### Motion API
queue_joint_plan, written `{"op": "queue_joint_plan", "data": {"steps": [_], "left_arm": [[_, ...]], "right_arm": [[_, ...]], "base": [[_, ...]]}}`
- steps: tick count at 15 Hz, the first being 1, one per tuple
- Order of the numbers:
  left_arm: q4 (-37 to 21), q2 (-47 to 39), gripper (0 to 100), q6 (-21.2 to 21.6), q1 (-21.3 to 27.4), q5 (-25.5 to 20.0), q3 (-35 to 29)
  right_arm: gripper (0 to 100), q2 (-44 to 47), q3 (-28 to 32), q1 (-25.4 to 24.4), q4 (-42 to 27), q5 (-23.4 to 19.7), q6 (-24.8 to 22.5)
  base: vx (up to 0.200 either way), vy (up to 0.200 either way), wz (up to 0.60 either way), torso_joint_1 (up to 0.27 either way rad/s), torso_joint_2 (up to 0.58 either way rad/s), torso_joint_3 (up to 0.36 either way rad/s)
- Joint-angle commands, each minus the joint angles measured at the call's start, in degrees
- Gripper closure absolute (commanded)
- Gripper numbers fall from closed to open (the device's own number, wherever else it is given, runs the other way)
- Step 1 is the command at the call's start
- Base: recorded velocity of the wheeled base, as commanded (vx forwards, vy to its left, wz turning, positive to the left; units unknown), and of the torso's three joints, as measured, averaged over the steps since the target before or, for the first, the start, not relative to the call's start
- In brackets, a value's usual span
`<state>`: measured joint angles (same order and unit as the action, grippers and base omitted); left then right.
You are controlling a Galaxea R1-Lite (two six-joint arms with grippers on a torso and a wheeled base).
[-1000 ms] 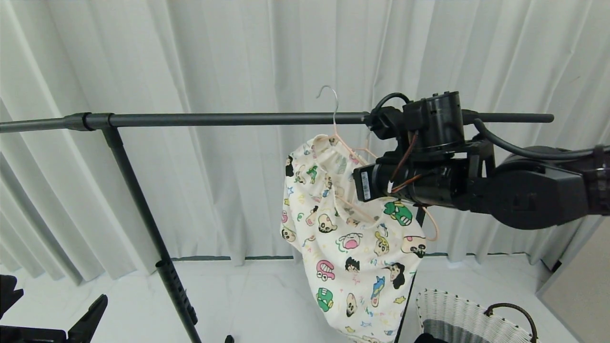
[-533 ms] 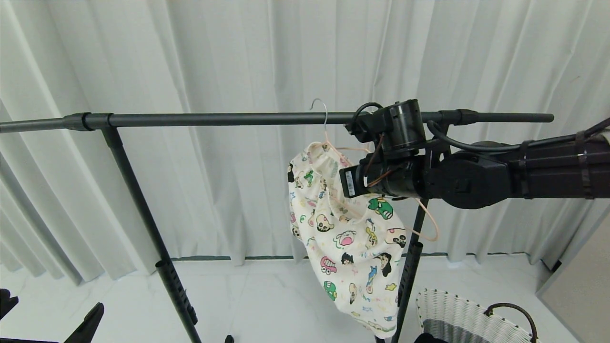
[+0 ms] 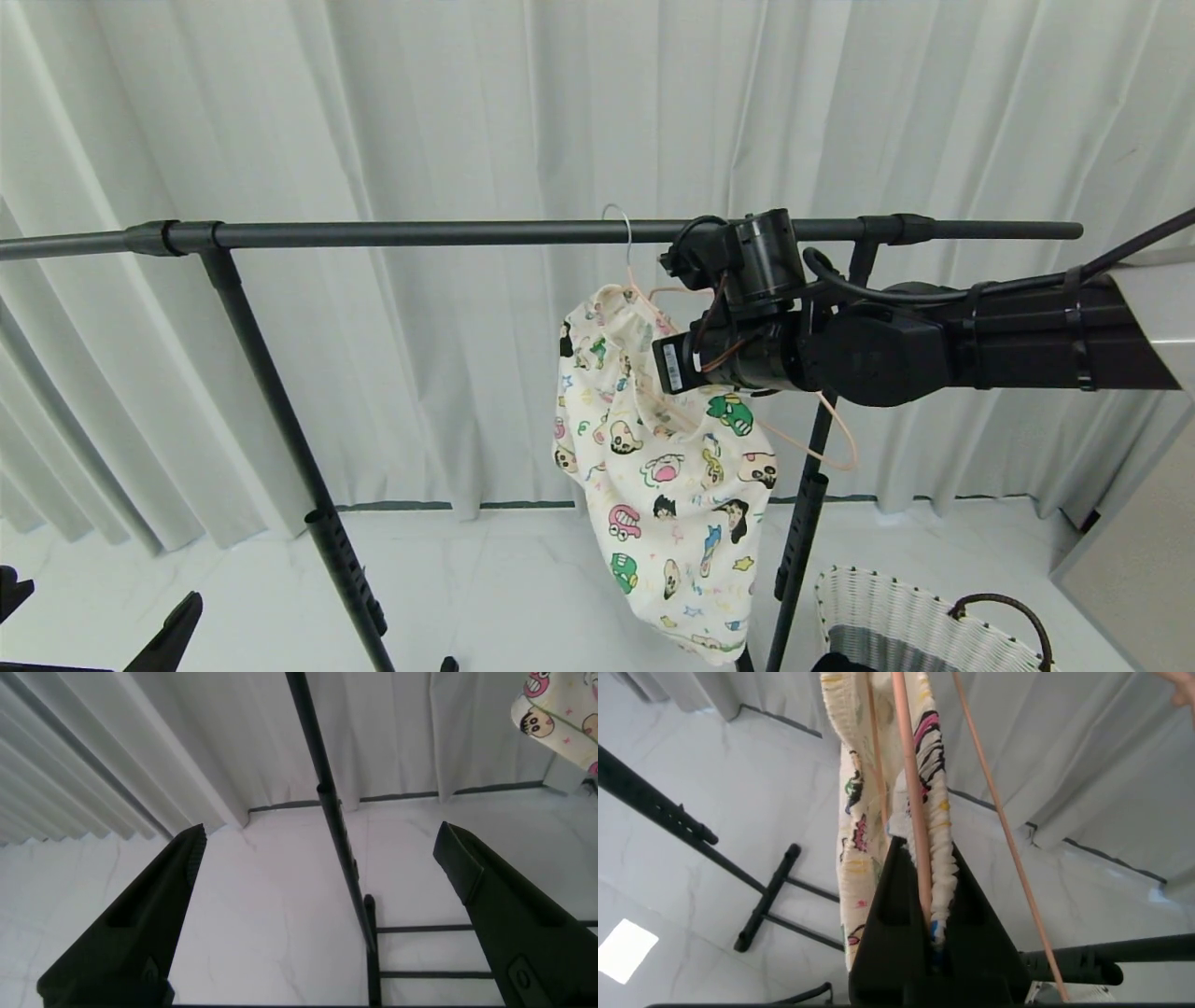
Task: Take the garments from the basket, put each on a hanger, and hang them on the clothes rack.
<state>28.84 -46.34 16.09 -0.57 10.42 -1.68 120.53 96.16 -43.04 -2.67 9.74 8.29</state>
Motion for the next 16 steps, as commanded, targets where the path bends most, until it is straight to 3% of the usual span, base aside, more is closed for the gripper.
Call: {"op": "queue_joint_plan", "data": {"steps": [1, 4, 5, 11, 15, 16], "left_arm": [[-0.01, 0.02, 0, -0.01, -0.04, 0.04, 0.1], [-0.01, 0.02, 0, -0.01, -0.04, 0.04, 0.1], [-0.01, 0.02, 0, -0.01, -0.04, 0.04, 0.1], [0.07, 0.02, 0, -0.18, -0.04, 0.04, 0.19], [0.07, -0.16, 0, -0.45, -0.39, 0.3, -0.08], [0.07, -0.16, 0, -0.45, -0.57, 0.39, -0.08]], "right_arm": [[100, 0.23, 0.34, -0.02, -0.05, 0.1, -0.03], [100, 0.32, 0.96, -0.11, -0.58, 0.1, -0.03], [0, 0.32, 1.05, -0.2, -0.67, 0.19, -0.03], [0, -2.4, 1.05, -0.11, -1.9, 0.37, 0.15], [0, -13.21, 0.78, -0.11, -12.54, 0.72, 0.15], [0, -15.5, 0.34, 0.15, -14.73, 2.48, 0.06]], "base": [[0.0, 0.0, 0.0, 0.0, 0.0, 0.0], [0.0, 0.0, 0.0, 0.0, 0.0, 0.0], [0.0, 0.0, 0.0, 0.0, 0.0, 0.0], [0.0, 0.0, 0.0, 0.0, 0.0, 0.0], [0.0, 0.0, 0.0, 0.0, 0.0, 0.0], [0.0, 0.0, 0.0, 0.0, 0.0, 0.0]]}}
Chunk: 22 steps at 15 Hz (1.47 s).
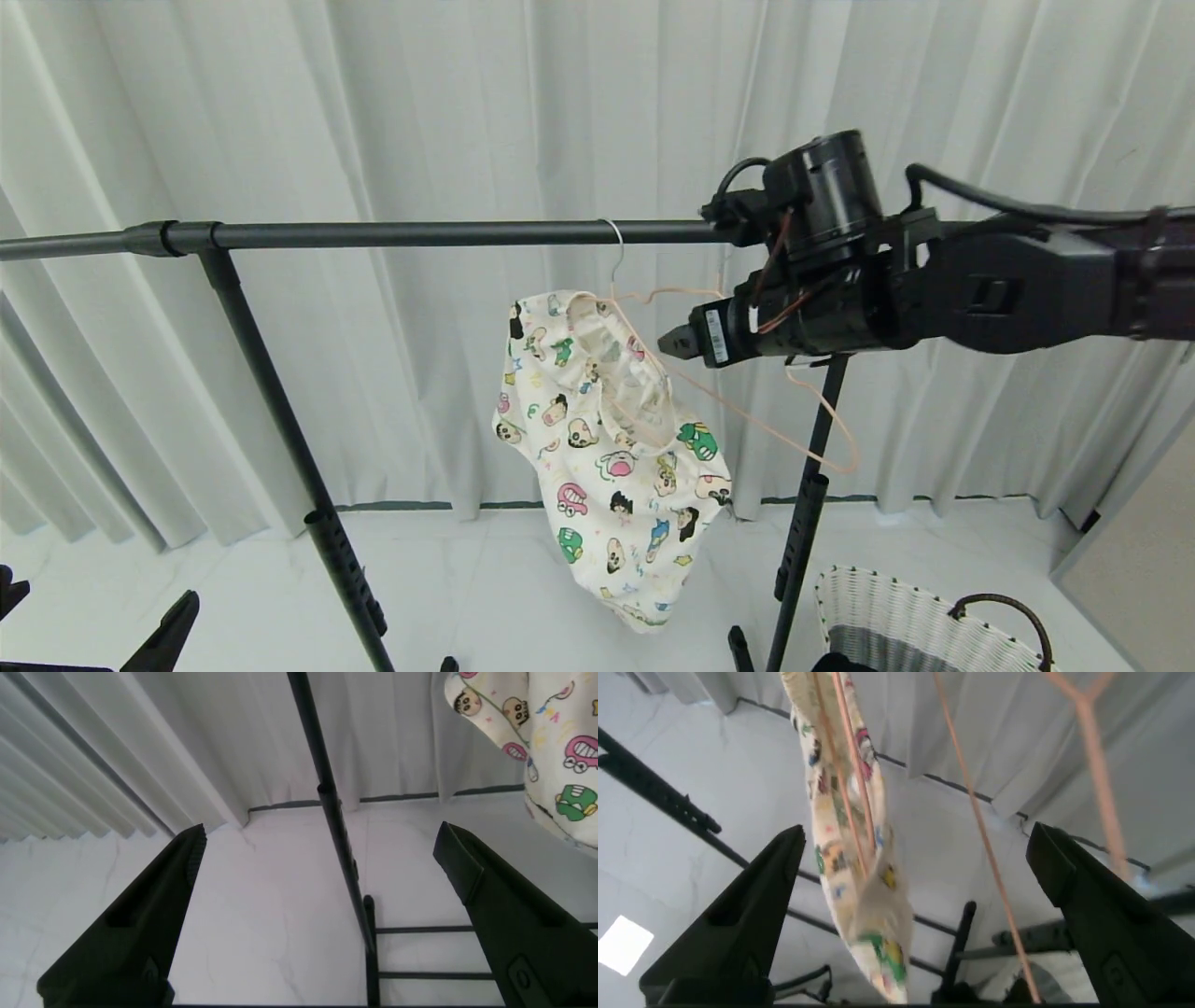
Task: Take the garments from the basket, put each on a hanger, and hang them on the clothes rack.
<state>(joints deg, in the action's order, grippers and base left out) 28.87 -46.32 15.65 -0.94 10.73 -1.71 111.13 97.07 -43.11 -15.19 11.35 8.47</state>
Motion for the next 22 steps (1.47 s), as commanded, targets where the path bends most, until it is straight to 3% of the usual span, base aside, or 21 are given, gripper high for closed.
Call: {"op": "queue_joint_plan", "data": {"steps": [1, 3, 7, 13, 18, 22], "left_arm": [[-0.04, -0.26, 0, 0.08, -0.38, 0.35, -0.05], [0.05, -0.26, 0, 0.17, -1.35, 0.35, -0.05], [-0.04, -0.26, 0, 0.34, -1.96, 0.35, -0.05], [-0.04, -0.26, 0, 0.34, -2.05, 0.35, -0.23], [-0.04, -0.26, 0, 0.34, -1.96, 0.26, -0.14], [-0.04, -0.17, 0, 0.34, -1.96, 0.26, -0.05]], "right_arm": [[0, -8.39, -1.45, 1.09, -3.71, 5.09, -0.39], [0, -12.6, -3.91, 3.03, -5.11, 11.06, -2.5], [0, -20.43, -12.17, 9.53, -5.11, 11.77, -10.32], [0, -24.73, -18.59, 15.33, -5.03, 11.77, -10.58], [0, -31.15, -27.55, 17.88, -4.76, 11.77, -12.6], [0, -34.84, -32.74, 17.97, -4.76, 11.85, -12.78]], "base": [[0.0, 0.0, 0.0, 0.0, 0.0, 0.0], [0.0, 0.0, 0.0, 0.0, 0.0, 0.0], [-0.15, 0.0, 0.0, 0.005, 0.0, 0.003], [-0.2, 0.0, 0.0, 0.0, 0.0, 0.002], [-0.2, 0.0, 0.0, 0.002, 0.0, 0.003], [0.0, 0.0, 0.0, 0.0, 0.0, 0.0]]}}
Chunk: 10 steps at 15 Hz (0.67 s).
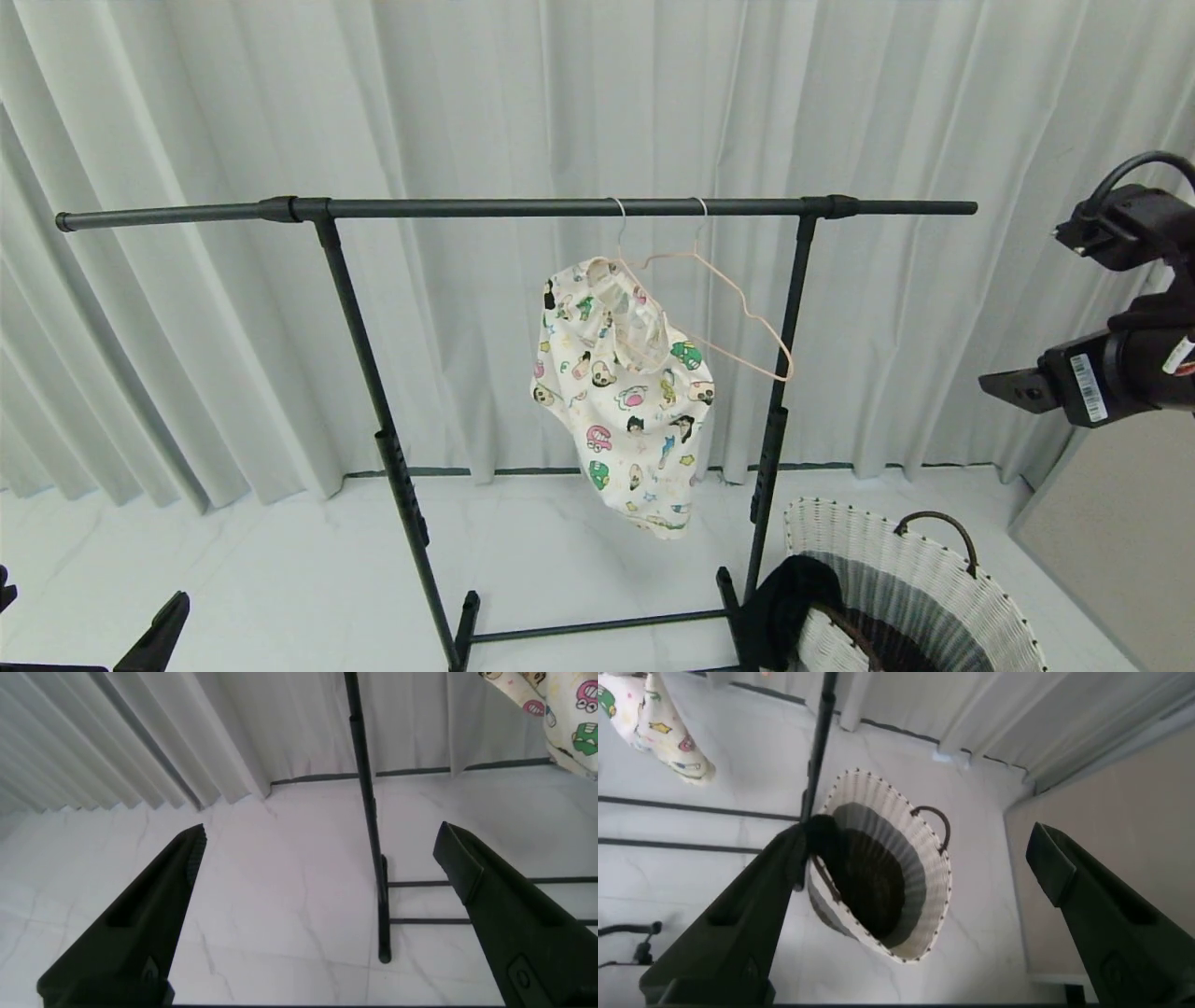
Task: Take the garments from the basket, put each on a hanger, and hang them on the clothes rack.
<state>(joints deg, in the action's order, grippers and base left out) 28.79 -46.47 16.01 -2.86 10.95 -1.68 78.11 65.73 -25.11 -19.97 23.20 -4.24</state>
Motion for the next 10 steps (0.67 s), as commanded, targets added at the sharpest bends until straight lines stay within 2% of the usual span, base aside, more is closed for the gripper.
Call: {"op": "queue_joint_plan", "data": {"steps": [1, 4, 10], "left_arm": [[0.03, -0.11, 0, -0.01, -0.04, 0.04, -0.08], [-0.05, -0.2, 0, -0.1, -0.04, 0.04, 0.01], [-0.05, -0.2, 0, -0.1, -0.04, 0.04, -0.08]], "right_arm": [[0, -2.26, -2.1, 0.06, 0.02, 0.0, 0.02], [0, -3.66, -2.89, 0.06, -0.07, 0.0, -0.06], [0, -4.63, -3.15, 0.24, -0.07, 0.0, -0.06]], "base": [[0.0, 0.0, 0.0, -0.017, 0.06, 0.032], [0.0, 0.0, 0.0, -0.149, 0.36, 0.193], [0.0, 0.0, 0.0, -0.21, 0.49, 0.276]]}}
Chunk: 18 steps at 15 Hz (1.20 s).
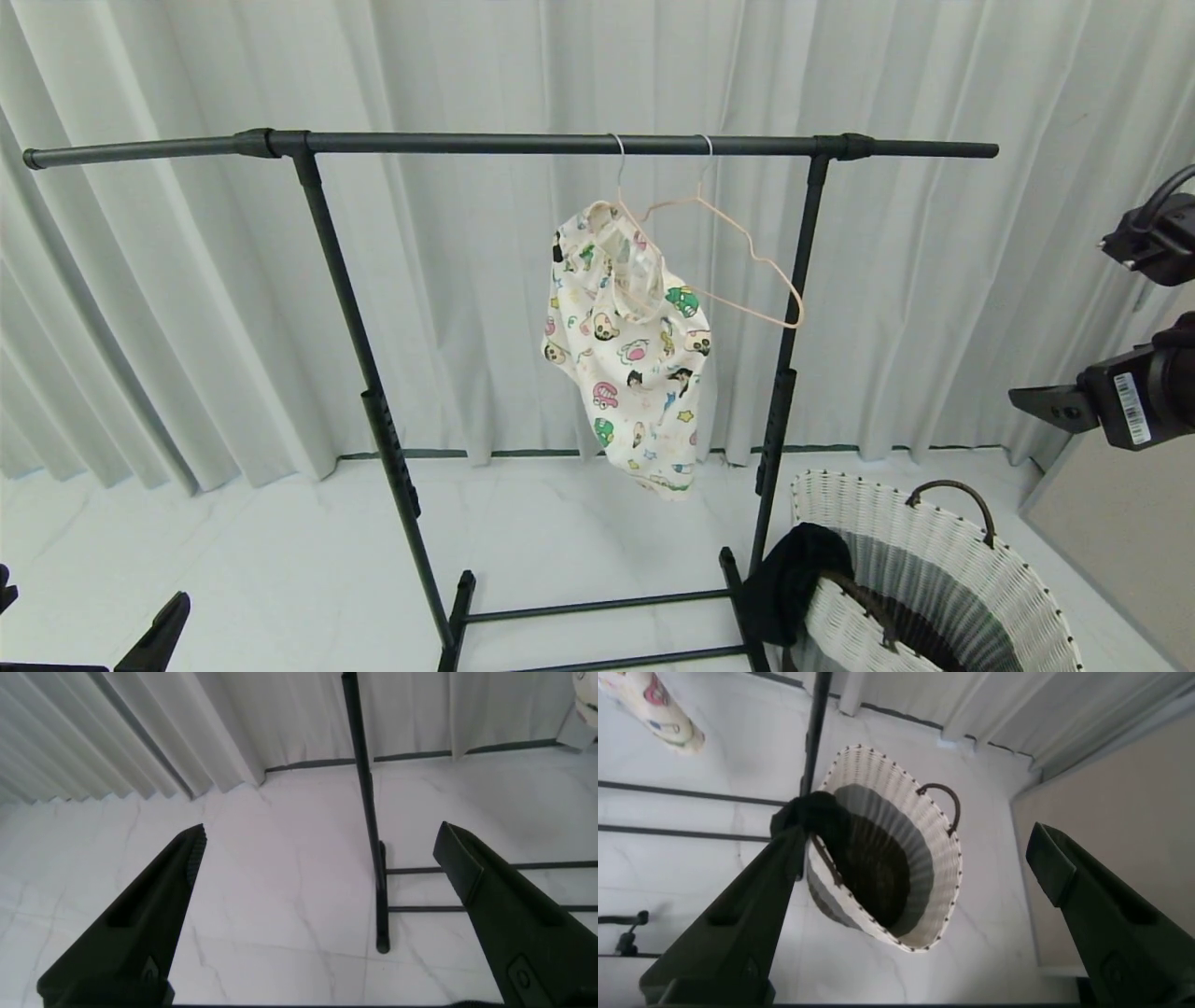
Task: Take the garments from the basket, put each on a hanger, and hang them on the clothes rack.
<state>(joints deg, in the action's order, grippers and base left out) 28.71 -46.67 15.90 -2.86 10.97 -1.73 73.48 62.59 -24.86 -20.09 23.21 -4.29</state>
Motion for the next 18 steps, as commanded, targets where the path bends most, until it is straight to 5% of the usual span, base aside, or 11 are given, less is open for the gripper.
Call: {"op": "queue_joint_plan", "data": {"steps": [1, 11, 18], "left_arm": [[0.03, 0.0, 0, 0.01, -0.04, 0.01, -0.03], [0.03, -0.27, 0, 0.1, -0.04, -0.34, 0.15], [-0.06, -0.18, 0, 0.28, 1.81, -3.15, 0.06]], "right_arm": [[0, -0.1, -0.01, -0.02, -0.04, -0.01, -0.1], [0, -0.45, -0.62, 0.07, -0.12, -0.01, -0.46], [0, -2.73, -8.8, 0.6, 1.11, -0.54, -3.62]], "base": [[0.0, 0.0, 0.0, -0.212, 0.49, 0.295], [0.0, 0.0, 0.0, -0.179, 0.47, 0.291], [0.029, 0.0, 0.0, -0.076, 0.3, 0.211]]}}
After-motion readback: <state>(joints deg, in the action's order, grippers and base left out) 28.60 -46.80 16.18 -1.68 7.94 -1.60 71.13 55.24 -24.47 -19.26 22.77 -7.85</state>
